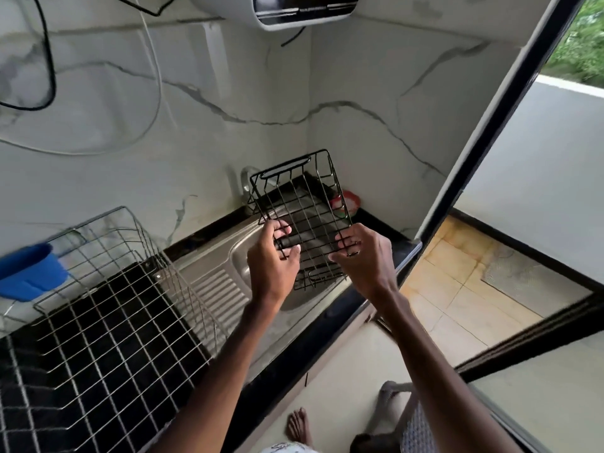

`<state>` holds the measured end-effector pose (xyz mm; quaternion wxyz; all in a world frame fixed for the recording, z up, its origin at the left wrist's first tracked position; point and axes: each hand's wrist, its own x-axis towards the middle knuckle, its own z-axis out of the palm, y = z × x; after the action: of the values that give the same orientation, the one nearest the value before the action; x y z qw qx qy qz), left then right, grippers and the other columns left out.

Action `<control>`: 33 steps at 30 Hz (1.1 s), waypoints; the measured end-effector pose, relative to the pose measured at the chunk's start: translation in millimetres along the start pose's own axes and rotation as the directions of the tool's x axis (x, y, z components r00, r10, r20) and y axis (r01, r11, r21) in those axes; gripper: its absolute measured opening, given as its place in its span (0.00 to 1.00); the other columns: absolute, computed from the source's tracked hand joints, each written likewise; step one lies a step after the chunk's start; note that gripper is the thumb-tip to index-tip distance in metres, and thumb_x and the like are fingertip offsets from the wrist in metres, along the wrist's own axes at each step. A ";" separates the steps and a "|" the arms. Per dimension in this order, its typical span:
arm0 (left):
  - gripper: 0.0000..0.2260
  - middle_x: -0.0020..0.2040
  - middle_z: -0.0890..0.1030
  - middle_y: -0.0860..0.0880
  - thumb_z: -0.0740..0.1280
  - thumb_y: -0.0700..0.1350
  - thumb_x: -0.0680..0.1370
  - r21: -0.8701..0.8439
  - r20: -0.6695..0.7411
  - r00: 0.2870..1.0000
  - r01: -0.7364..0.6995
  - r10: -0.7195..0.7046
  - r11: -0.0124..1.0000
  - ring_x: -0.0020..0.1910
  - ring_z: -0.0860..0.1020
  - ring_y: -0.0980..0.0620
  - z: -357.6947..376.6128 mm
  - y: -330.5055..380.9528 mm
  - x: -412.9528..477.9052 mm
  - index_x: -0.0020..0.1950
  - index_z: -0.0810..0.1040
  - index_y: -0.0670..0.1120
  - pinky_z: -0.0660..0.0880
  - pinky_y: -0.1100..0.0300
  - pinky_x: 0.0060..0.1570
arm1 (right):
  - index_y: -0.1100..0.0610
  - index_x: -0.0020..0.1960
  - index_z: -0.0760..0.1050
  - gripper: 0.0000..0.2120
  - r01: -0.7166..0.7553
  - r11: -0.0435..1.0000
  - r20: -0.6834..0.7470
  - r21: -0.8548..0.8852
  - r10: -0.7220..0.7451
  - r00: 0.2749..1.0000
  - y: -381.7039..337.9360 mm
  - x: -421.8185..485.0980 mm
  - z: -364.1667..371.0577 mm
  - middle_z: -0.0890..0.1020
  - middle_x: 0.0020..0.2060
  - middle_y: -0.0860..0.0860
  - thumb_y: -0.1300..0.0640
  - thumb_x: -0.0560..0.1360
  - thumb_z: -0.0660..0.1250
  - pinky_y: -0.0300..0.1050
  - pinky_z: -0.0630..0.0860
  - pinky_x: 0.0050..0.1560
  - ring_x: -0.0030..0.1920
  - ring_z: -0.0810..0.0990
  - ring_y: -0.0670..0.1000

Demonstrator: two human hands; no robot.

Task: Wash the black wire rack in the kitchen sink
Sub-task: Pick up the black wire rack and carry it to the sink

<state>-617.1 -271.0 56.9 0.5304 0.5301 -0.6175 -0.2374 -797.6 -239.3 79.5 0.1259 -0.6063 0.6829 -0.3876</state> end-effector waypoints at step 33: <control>0.24 0.62 0.83 0.40 0.75 0.33 0.74 0.517 -0.330 0.916 0.376 -0.226 0.769 0.57 0.84 0.43 104.9 -62.6 63.5 0.68 0.76 0.37 0.80 0.50 0.60 | 0.55 0.72 0.71 0.31 0.014 0.968 0.625 0.250 -0.172 0.761 57.5 217.4 136.4 0.81 0.60 0.47 0.51 0.72 0.77 0.17 0.65 0.50 0.58 0.80 0.47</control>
<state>-679.1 -377.1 -5.1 0.3748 0.7823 -0.4944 -0.0560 -802.8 -493.9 14.0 0.4016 -0.7166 0.5177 -0.2390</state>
